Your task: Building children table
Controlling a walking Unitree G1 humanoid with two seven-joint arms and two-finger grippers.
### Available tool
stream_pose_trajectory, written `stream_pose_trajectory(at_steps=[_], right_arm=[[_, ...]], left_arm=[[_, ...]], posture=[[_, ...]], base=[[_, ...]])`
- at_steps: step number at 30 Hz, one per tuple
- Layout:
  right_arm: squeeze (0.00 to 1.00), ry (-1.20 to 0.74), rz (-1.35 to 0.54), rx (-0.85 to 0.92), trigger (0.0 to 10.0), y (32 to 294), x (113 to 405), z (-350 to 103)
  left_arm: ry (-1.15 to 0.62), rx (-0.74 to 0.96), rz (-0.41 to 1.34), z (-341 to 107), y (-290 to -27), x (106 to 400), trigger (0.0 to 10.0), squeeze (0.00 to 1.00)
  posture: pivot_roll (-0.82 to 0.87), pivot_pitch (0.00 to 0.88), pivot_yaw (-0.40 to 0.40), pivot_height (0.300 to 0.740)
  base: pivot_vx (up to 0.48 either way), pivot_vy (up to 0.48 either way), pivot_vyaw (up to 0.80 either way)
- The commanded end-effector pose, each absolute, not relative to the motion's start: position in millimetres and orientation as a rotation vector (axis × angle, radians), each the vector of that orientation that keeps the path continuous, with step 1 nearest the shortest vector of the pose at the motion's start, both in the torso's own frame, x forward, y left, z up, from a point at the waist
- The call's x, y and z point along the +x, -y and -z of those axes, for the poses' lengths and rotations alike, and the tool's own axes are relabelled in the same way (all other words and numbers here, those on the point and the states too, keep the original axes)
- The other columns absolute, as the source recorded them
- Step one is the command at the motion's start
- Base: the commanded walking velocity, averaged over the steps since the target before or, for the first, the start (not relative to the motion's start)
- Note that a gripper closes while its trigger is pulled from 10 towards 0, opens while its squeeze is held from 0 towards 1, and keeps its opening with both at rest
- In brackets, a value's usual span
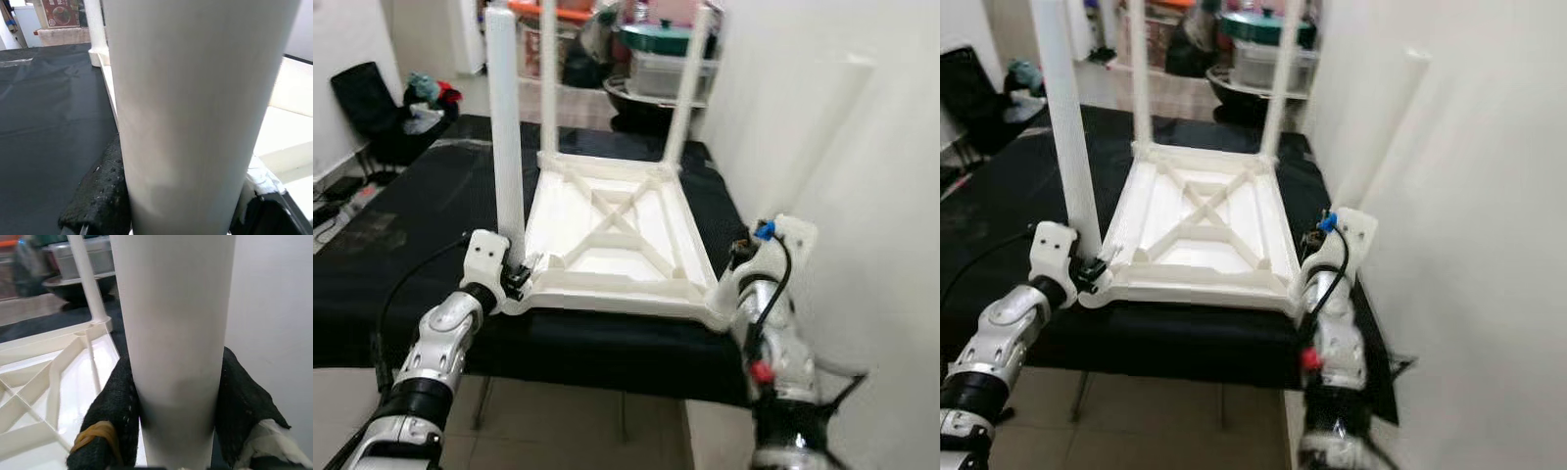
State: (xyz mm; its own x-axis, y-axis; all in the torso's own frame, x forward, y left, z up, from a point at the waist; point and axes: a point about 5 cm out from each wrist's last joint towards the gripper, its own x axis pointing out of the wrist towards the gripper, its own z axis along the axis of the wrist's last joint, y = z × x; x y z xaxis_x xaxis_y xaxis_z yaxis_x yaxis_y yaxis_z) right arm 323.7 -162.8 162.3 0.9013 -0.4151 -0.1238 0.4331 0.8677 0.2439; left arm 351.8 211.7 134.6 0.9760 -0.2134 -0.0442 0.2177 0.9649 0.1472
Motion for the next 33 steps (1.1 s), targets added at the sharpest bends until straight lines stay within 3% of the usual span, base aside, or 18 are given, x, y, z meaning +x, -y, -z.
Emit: stream_pose_trajectory(at_steps=[1, 6, 7, 8, 9, 10, 16, 17, 19, 21, 27, 28, 29, 30, 31, 33], right_arm=[[0.00, -0.332, 0.622, 0.342, 0.0, 173.6, 299.2, -112.3], [0.00, -0.326, 0.618, 0.356, 0.0, 174.2, 309.3, -124.0], [0.00, -0.333, 0.563, 0.347, 7.4, 173.3, 316.8, -126.8], [0.00, -0.333, 0.563, 0.347, 7.4, 173.3, 316.8, -126.8], [0.00, -0.309, 0.504, 0.359, 10.0, 171.1, 324.5, -133.5], [1.00, -0.252, 0.431, 0.356, 10.0, 172.6, 331.1, -143.2], [1.00, -0.134, 0.310, 0.280, 10.0, 183.3, 338.5, -165.5], [0.00, -0.104, 0.271, 0.254, 10.0, 186.4, 340.1, -171.3], [0.00, -0.032, 0.178, 0.197, 10.0, 192.6, 340.4, -179.7], [0.00, 0.051, -0.037, 0.116, 10.0, 202.0, 335.7, -189.6], [0.00, 0.071, -0.198, 0.090, 10.0, 212.8, 330.4, -191.9], [0.00, 0.076, -0.251, 0.069, 8.3, 220.0, 329.5, -191.5], [0.00, 0.075, -0.287, 0.057, 3.2, 224.1, 329.4, -191.0], [0.00, 0.075, -0.287, 0.057, 3.2, 224.1, 329.4, -191.0], [0.00, 0.076, -0.332, 0.058, 4.0, 225.5, 329.8, -191.8], [0.00, 0.076, -0.332, 0.058, 4.0, 225.5, 329.8, -191.8]], left_arm=[[-0.016, 0.168, 0.135, -141.4, -233.4, 351.0, 10.0, 0.00], [-0.016, 0.164, 0.132, -140.7, -232.0, 351.4, 10.0, 0.00], [-0.015, 0.162, 0.133, -140.1, -230.7, 351.3, 10.0, 0.00], [-0.015, 0.162, 0.133, -140.1, -230.7, 351.3, 10.0, 0.00], [-0.016, 0.160, 0.135, -139.2, -229.2, 351.1, 10.0, 0.00], [-0.015, 0.157, 0.135, -138.8, -228.4, 351.1, 10.0, 0.00], [-0.016, 0.156, 0.132, -138.6, -229.7, 350.7, 10.0, 0.00], [-0.016, 0.156, 0.131, -138.4, -230.1, 350.5, 10.0, 0.00], [-0.016, 0.157, 0.130, -138.1, -230.1, 350.3, 10.0, 0.00], [-0.017, 0.156, 0.131, -137.9, -230.2, 350.1, 10.0, 0.00], [-0.021, 0.156, 0.132, -136.9, -230.3, 350.2, 10.0, 0.00], [-0.022, 0.156, 0.135, -136.2, -229.0, 350.4, 10.0, 0.00], [-0.022, 0.154, 0.138, -136.1, -227.5, 350.8, 10.0, 0.00], [-0.022, 0.154, 0.138, -136.1, -227.5, 350.8, 10.0, 0.00], [-0.021, 0.154, 0.140, -136.2, -226.7, 351.0, 10.0, 0.00], [-0.021, 0.154, 0.140, -136.2, -226.7, 351.0, 10.0, 0.00]], posture=[[0.08, 0.000, -0.108, 0.740], [0.08, 0.000, -0.112, 0.740], [0.07, 0.000, -0.114, 0.740], [0.07, 0.000, -0.114, 0.740], [0.08, 0.000, -0.118, 0.740], [0.08, 0.000, -0.119, 0.740], [0.07, 0.000, -0.121, 0.740], [0.07, 0.000, -0.120, 0.740], [0.07, 0.000, -0.120, 0.740], [0.07, 0.000, -0.118, 0.740], [0.05, 0.000, -0.111, 0.740], [0.05, 0.000, -0.112, 0.740], [0.06, 0.000, -0.113, 0.740], [0.06, 0.000, -0.113, 0.740], [0.06, 0.000, -0.111, 0.740], [0.06, 0.000, -0.111, 0.740]], base=[[0.000, 0.000, 0.00], [0.000, 0.000, 0.00], [0.000, 0.000, 0.00], [0.000, 0.000, 0.00], [0.000, 0.000, 0.00], [0.000, 0.000, 0.00], [0.000, 0.000, 0.00], [0.000, 0.000, 0.00], [0.000, 0.000, 0.00], [0.000, 0.000, 0.00], [0.000, 0.000, 0.00], [0.000, 0.000, 0.00], [0.000, 0.000, 0.00], [0.000, 0.000, 0.00], [0.000, 0.000, 0.00], [0.000, 0.000, 0.00]])
